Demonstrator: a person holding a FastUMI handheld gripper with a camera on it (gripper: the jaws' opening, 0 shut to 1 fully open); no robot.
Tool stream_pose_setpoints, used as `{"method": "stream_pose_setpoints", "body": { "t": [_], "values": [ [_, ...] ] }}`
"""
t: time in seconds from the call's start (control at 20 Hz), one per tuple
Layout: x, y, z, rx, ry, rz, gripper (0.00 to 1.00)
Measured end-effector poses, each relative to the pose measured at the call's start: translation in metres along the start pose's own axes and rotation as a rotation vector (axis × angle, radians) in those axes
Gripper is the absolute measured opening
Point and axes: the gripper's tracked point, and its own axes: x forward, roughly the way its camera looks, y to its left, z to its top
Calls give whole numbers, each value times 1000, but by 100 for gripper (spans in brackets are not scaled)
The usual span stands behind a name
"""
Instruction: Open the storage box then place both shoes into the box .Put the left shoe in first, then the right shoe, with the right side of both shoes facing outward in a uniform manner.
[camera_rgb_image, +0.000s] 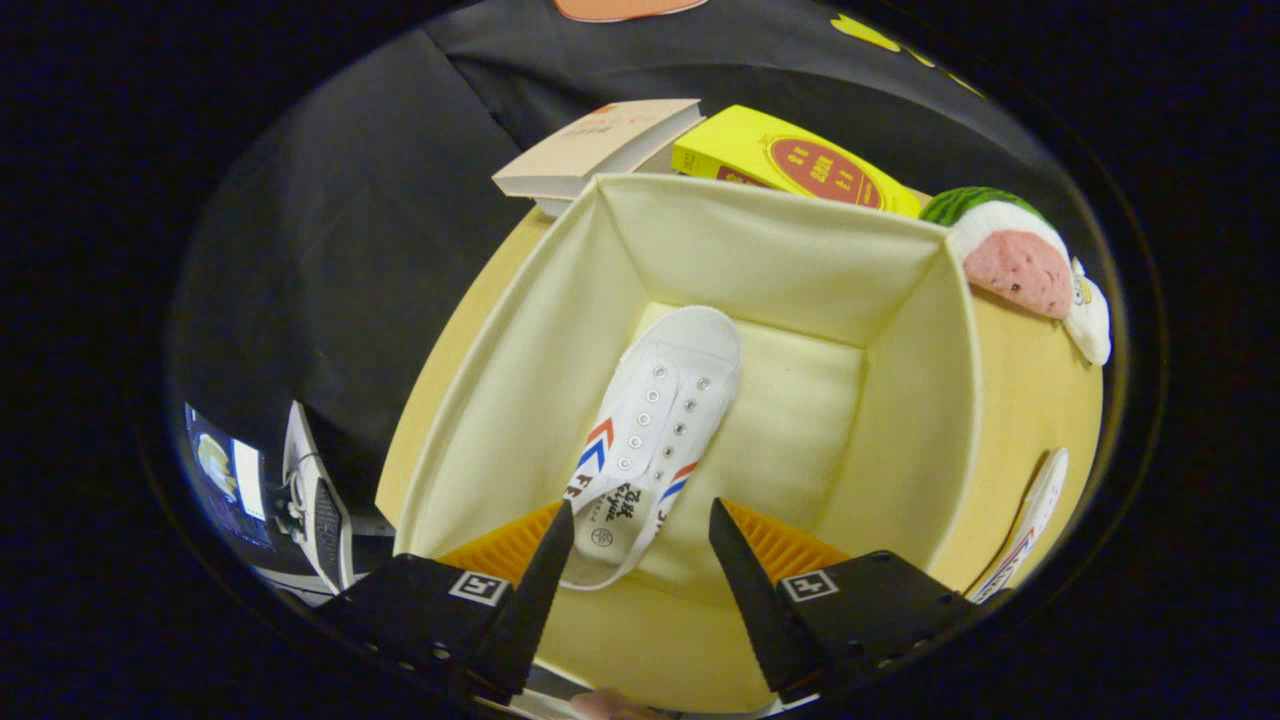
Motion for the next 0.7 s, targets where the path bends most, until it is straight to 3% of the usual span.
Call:
{"method": "stream_pose_setpoints", "body": {
  "t": [0.15, 0.45, 0.7],
  "values": [
    [-52, 1, -4, -21, -56, 65, 98],
    [-133, -43, -19, 20, -162, 100, 96],
    [-168, -129, -45, 102, -196, 26, 96]
  ]
}}
